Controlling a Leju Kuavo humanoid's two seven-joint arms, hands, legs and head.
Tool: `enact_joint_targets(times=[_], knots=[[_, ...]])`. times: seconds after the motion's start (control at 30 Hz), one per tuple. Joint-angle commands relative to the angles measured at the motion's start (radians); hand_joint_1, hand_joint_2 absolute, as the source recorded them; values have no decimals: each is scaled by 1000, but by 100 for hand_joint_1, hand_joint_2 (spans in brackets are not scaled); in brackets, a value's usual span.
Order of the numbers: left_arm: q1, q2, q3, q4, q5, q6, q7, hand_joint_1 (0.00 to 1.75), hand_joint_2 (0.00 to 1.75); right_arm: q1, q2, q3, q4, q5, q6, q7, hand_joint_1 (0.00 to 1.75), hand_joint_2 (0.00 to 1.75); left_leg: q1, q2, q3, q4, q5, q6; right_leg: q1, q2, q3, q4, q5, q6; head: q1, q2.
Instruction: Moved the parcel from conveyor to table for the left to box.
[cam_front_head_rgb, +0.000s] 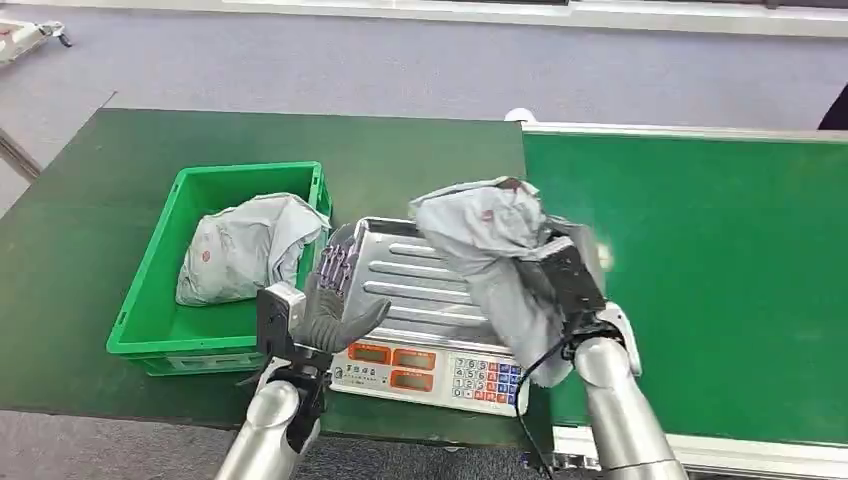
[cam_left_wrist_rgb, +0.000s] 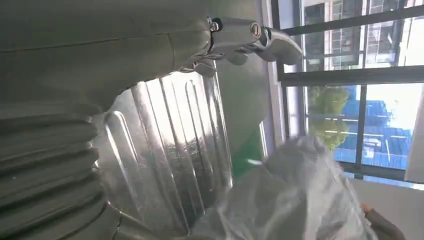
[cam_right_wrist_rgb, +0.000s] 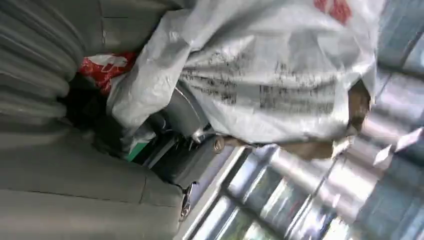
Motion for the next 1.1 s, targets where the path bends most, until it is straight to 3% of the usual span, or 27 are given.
enact_joint_targets(times=[0.03,0.2,0.23,0.3,0.33,0.53,0.57,0.8,1.1], knots=[[-45,10,14,41,12,-4,9,0,175,-121,80,288,132,-83,35,32,175,175,1,7,2,-1,-1,-1,1,5,-1,0,1,-2,0,0],[-61,4,10,55,13,-4,12,0,175,-133,84,307,139,-97,25,46,175,175,1,8,2,-1,0,-1,1,5,0,-1,1,-2,0,0],[-64,2,12,71,13,9,10,0,175,-157,74,320,222,-187,35,10,175,175,0,3,0,0,0,-1,1,2,-1,0,1,-1,0,0],[-55,0,14,59,13,10,9,0,175,-160,73,321,214,-187,31,16,175,175,1,1,1,-1,1,-1,1,0,1,-2,1,-1,0,0],[-51,0,11,49,8,11,7,0,175,-158,74,315,206,-187,17,29,24,175,1,2,2,-2,1,-1,1,0,2,-2,1,-1,0,0],[-50,-2,9,45,6,13,6,0,175,-156,71,313,204,-188,16,32,24,175,1,0,1,-1,1,-1,1,-2,1,-2,1,-1,0,0],[-51,-3,7,43,1,17,7,0,175,-152,71,307,205,-186,1,36,0,175,1,-1,0,-1,1,-1,1,-1,1,-1,1,-1,0,0],[-33,3,7,-3,-91,140,-2,0,175,-62,55,104,268,-363,-70,-43,0,175,2,-3,1,-2,2,-1,2,-4,2,-3,0,-1,0,0],[-33,2,7,-4,-92,140,-2,0,175,-54,51,99,275,-373,-61,-67,0,175,1,0,2,-2,1,-1,1,-2,2,-3,1,-1,0,0]])
